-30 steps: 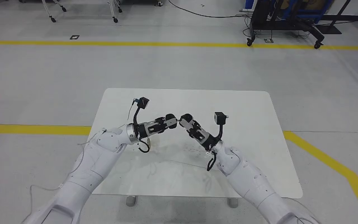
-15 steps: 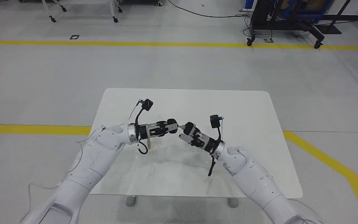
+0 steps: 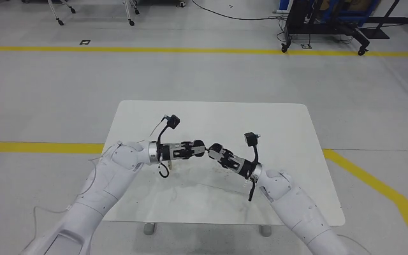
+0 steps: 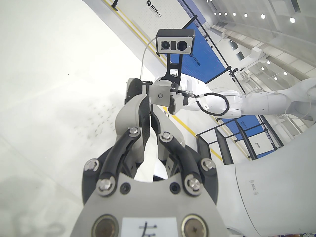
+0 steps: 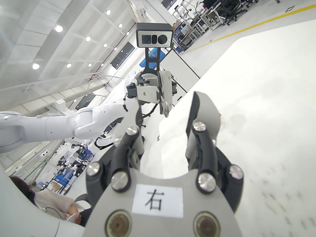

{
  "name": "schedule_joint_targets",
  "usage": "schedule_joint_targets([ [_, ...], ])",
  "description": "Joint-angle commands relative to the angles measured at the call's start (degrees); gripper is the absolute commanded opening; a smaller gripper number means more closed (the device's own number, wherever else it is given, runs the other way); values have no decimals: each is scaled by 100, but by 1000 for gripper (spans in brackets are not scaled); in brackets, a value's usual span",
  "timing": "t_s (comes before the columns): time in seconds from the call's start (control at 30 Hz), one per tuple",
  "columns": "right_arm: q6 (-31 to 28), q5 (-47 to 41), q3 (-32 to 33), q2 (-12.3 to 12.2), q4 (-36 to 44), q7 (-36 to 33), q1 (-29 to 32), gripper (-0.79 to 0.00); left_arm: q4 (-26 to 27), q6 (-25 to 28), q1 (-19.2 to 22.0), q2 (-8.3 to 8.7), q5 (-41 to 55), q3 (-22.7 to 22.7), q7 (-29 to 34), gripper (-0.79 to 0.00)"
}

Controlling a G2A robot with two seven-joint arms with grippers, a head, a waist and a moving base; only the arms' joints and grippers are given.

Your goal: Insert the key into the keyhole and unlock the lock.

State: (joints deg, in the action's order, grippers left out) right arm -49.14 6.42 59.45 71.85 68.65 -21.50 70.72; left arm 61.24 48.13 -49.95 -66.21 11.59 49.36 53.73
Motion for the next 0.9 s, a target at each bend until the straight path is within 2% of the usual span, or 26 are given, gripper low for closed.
schedule_joint_targets([
  [0.0,-5,-43,-7,1,-6,-18,-9,-637,-2,24,-7,1,-7,10,-32,-785],
  [0.07,0,-74,-24,3,-7,-54,-22,-683,-4,33,-12,3,-11,15,-50,-785],
  [0.1,9,-98,-33,4,-6,-72,-26,-785,-2,32,-13,3,-13,16,-53,-785],
  [0.47,-41,-253,-54,-7,-26,-217,-31,-785,-65,-39,27,-11,-42,35,-224,-785],
  [0.5,-71,-261,-47,-7,-27,-198,-29,-785,-75,-50,21,-15,-50,38,-279,-46],
  [0.53,-110,-266,-34,-9,-29,-173,-26,-785,-81,-48,20,-19,-45,47,-333,0],
  [0.7,-406,-228,153,-41,-19,86,59,-785,-124,2,-31,13,250,213,-410,0],
  [0.8,-584,-135,356,-80,17,314,200,-785,-48,-12,-96,142,-79,546,-452,0],
  [0.87,-650,-57,522,-106,27,523,296,-785,287,-166,-269,289,-734,939,-702,0],
])
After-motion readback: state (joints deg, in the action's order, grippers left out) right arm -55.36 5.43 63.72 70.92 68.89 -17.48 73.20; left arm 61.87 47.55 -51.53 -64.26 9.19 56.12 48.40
